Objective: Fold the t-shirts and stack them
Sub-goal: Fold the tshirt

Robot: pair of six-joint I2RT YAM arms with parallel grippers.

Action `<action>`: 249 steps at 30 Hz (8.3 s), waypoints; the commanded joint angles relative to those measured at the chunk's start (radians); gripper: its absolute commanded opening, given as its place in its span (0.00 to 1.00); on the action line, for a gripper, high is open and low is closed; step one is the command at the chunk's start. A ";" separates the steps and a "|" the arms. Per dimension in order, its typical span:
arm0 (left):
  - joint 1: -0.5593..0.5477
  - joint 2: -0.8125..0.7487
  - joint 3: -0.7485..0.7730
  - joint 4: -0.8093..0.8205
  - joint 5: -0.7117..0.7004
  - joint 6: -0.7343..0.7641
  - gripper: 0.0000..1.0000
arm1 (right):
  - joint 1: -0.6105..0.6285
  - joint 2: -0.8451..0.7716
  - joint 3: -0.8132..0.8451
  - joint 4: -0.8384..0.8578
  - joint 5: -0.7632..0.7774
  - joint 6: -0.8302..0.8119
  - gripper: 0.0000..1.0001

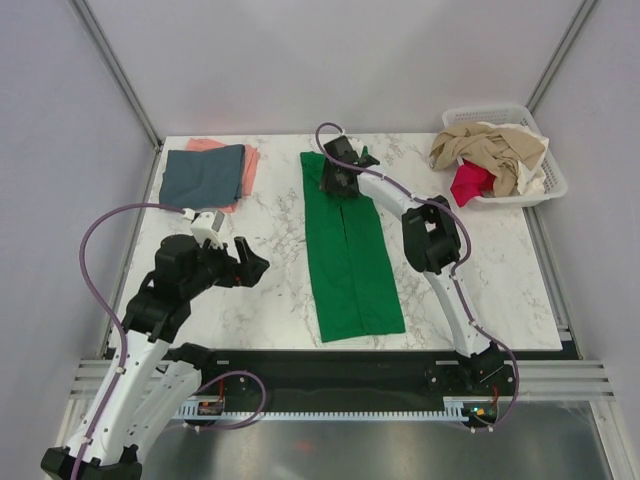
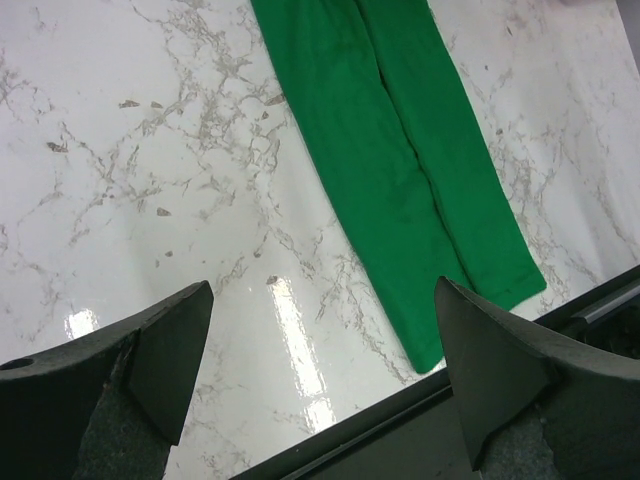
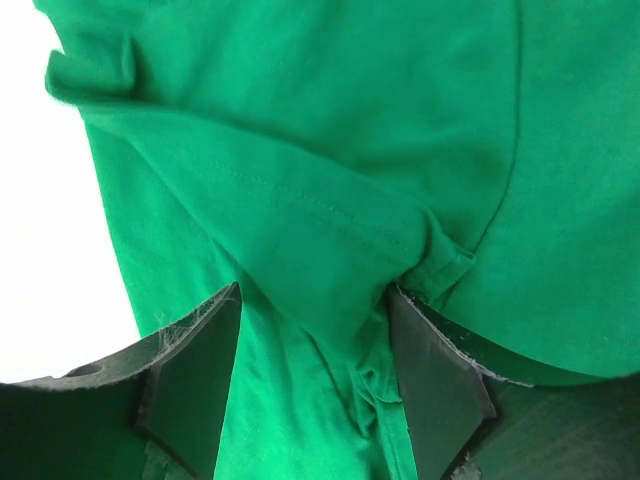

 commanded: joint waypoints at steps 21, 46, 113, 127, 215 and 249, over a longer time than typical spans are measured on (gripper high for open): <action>0.080 0.028 0.022 0.045 0.045 0.005 1.00 | -0.135 -0.027 0.115 0.159 -0.240 0.026 0.87; -0.402 0.625 -0.214 0.534 -0.047 -0.501 0.83 | -0.155 -1.478 -1.661 0.218 -0.205 0.191 0.68; -0.267 0.734 0.272 0.155 -0.061 -0.269 0.02 | 0.046 -1.045 -0.918 -0.011 0.045 0.127 0.00; -0.087 1.229 0.705 0.138 0.108 -0.145 0.02 | -0.095 -0.684 -0.675 0.038 -0.063 0.041 0.00; -0.647 0.374 -0.159 0.298 -0.084 -0.582 0.02 | -0.099 -1.705 -1.641 -0.006 -0.374 0.243 0.00; -0.127 0.737 0.272 0.150 0.131 -0.295 0.02 | -0.155 -0.842 -0.761 -0.058 -0.267 -0.019 0.00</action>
